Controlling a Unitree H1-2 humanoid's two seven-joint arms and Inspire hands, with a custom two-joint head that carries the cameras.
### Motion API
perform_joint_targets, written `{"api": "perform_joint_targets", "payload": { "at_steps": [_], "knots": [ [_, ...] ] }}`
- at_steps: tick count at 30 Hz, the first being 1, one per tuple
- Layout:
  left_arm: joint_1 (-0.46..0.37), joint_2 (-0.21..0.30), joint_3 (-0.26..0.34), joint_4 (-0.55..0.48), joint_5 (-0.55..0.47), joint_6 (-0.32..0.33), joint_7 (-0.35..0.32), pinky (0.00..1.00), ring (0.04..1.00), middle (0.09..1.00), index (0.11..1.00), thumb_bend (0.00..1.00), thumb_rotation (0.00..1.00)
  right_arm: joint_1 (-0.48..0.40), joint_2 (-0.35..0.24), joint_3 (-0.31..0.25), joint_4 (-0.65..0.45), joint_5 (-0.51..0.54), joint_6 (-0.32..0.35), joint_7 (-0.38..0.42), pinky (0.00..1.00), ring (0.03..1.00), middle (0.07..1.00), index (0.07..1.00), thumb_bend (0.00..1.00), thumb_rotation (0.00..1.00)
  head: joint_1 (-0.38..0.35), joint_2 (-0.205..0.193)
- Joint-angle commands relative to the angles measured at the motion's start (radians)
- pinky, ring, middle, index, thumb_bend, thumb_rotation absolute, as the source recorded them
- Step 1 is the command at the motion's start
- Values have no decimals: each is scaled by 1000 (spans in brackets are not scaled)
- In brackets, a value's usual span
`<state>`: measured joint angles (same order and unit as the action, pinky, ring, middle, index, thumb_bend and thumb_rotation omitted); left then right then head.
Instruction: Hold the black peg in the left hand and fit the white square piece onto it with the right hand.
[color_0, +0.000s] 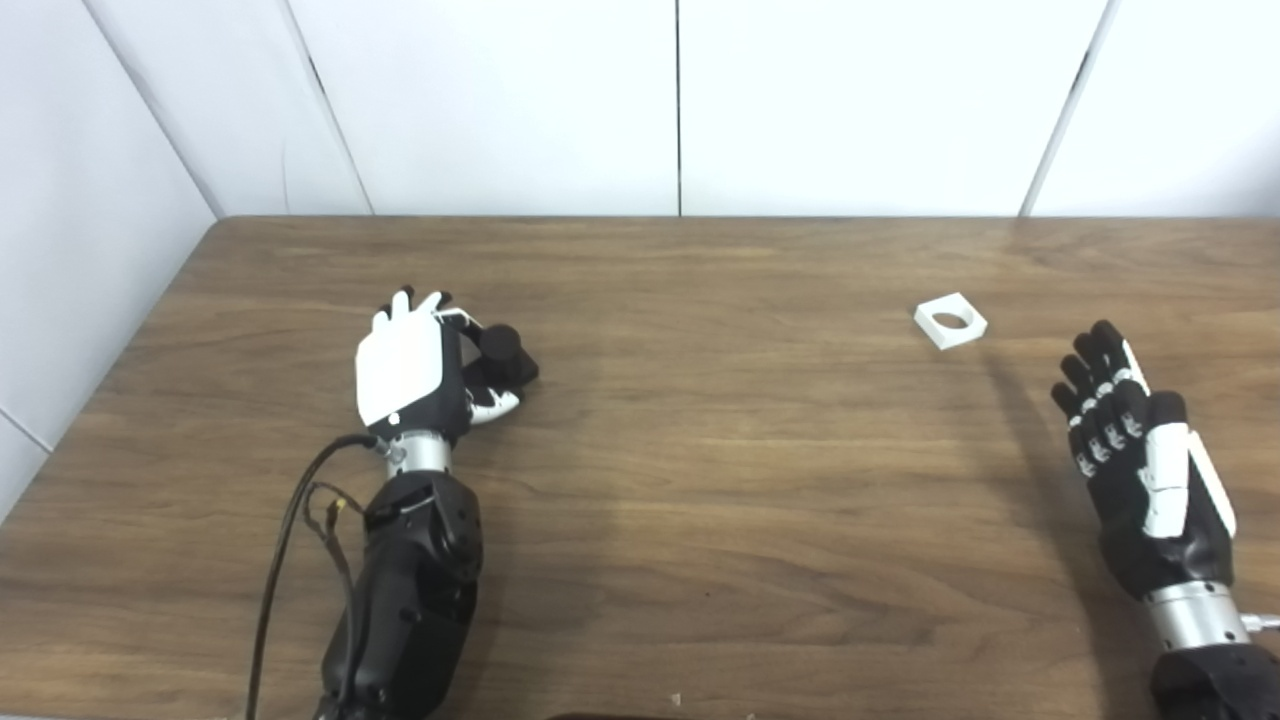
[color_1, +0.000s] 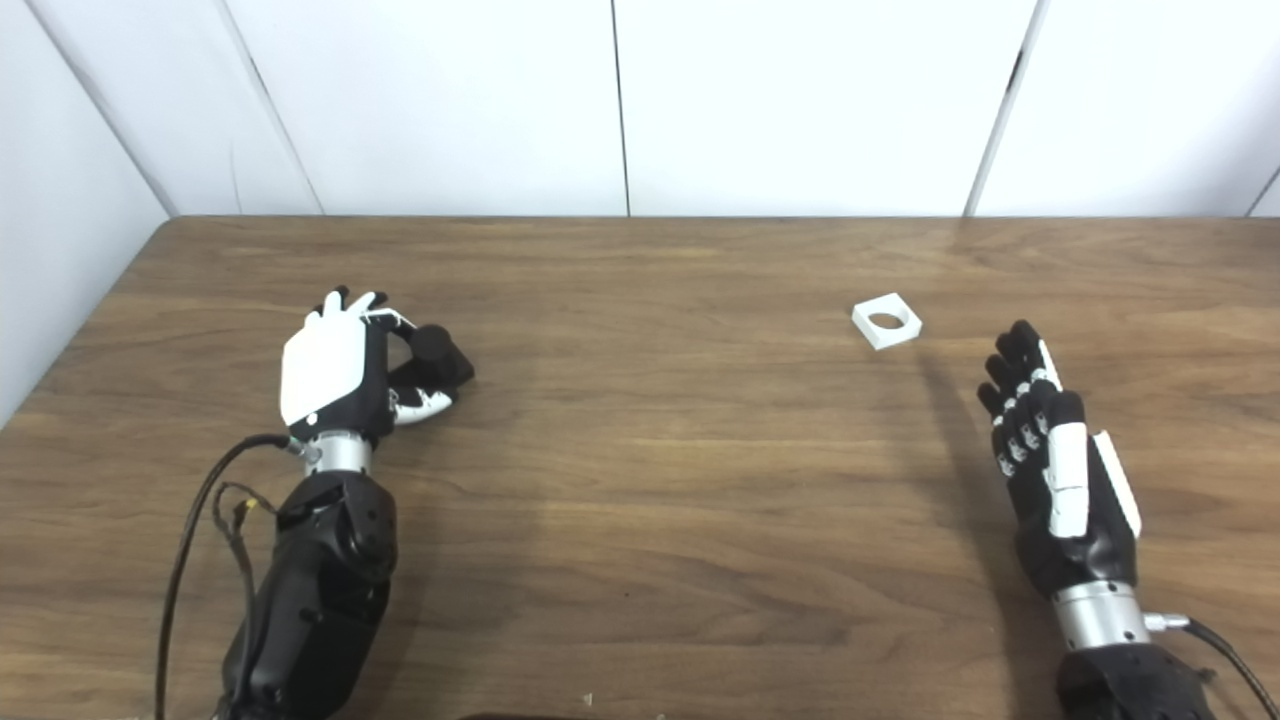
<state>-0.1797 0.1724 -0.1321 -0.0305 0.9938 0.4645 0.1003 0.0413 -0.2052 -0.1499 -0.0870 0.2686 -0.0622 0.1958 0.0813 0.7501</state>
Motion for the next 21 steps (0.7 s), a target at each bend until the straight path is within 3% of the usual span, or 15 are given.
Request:
{"api": "perform_joint_targets", "payload": {
  "at_steps": [1, 13, 21],
  "knots": [
    [13, -3, -20, -57, 0, -9, -6, 1000, 1000, 900, 491, 518, 57, 67, 34, 22, 68, 11, 4, 9, 1000, 1000, 1000, 1000, 652, 1000, 0, 1],
    [100, -32, -95, -183, 8, -29, -29, 987, 1000, 905, 492, 517, 61, 74, 42, 28, 55, 12, 6, 12, 1000, 1000, 1000, 1000, 635, 1000, -12, 2],
    [135, -57, -148, -239, 28, -23, -78, 966, 1000, 914, 492, 515, 63, 79, 45, 29, 49, 11, 8, 9, 1000, 1000, 1000, 1000, 629, 1000, -21, 6]
  ]
}}
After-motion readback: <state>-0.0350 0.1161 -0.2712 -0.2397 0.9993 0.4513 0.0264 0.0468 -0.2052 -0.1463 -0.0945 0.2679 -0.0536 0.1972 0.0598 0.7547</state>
